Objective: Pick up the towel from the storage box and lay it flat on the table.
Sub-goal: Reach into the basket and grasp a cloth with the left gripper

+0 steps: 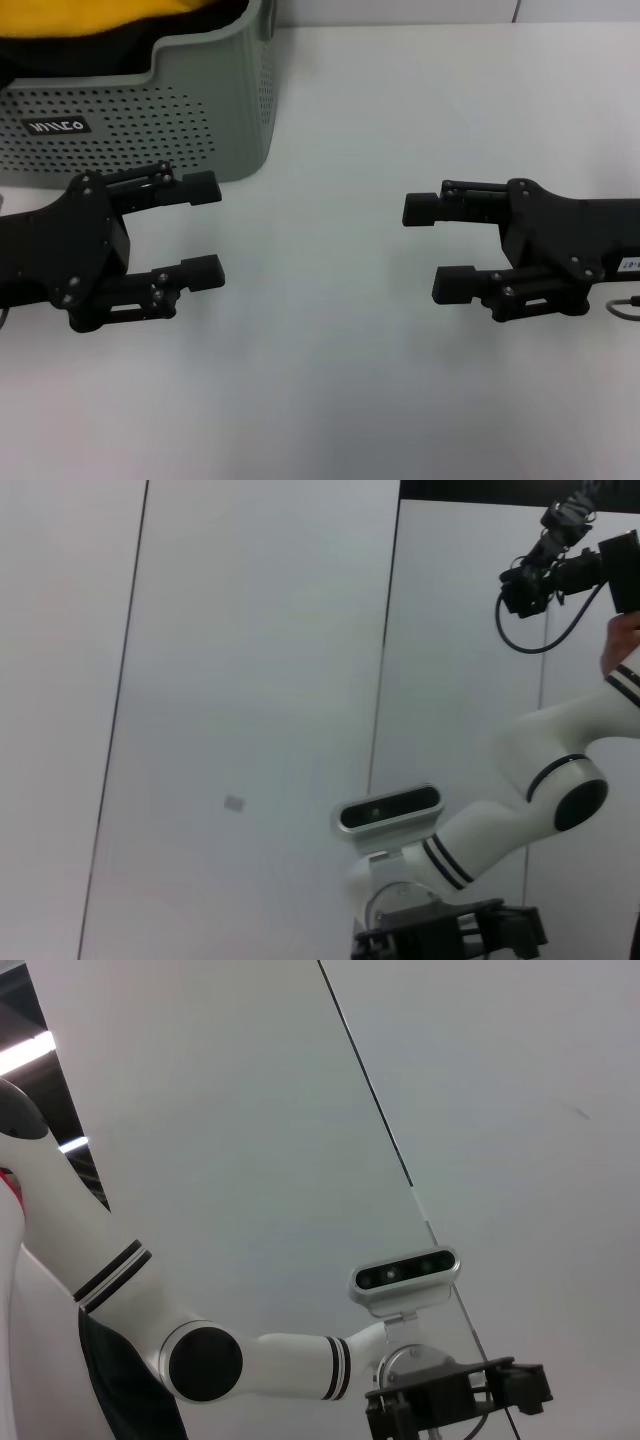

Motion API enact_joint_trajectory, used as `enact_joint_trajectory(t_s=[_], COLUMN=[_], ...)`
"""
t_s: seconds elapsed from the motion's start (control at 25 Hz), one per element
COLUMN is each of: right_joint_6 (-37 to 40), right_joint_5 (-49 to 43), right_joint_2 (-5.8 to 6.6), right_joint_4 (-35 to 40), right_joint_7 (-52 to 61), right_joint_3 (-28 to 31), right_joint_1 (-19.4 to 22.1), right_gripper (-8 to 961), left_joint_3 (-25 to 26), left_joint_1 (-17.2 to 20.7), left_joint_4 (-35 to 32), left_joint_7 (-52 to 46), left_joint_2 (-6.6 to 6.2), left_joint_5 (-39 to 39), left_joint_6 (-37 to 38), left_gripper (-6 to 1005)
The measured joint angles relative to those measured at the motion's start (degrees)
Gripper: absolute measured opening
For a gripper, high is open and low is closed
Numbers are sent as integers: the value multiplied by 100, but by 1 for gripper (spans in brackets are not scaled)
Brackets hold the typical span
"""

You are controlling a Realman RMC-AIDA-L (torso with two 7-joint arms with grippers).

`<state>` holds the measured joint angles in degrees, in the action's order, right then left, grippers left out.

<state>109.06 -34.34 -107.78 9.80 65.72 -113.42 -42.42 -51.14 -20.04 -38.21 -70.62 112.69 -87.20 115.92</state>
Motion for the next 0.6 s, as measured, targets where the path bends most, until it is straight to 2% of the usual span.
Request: enact_joint_trajectory(t_s=[0.6], right_joint_6=[-1], right_joint_5=[-29], right_joint_2=[-6], right_joint_4=[-5], right_joint_7=[-15], right_joint_3=[23], right_joint_1=[49], right_gripper=[790], left_joint_3=[0], left_joint_1=[32], left_joint_4=[60], left_joint_7=[49], left_joint_2=[33], left_joint_5=[-8], left_joint_6=[-90], left_gripper=[719])
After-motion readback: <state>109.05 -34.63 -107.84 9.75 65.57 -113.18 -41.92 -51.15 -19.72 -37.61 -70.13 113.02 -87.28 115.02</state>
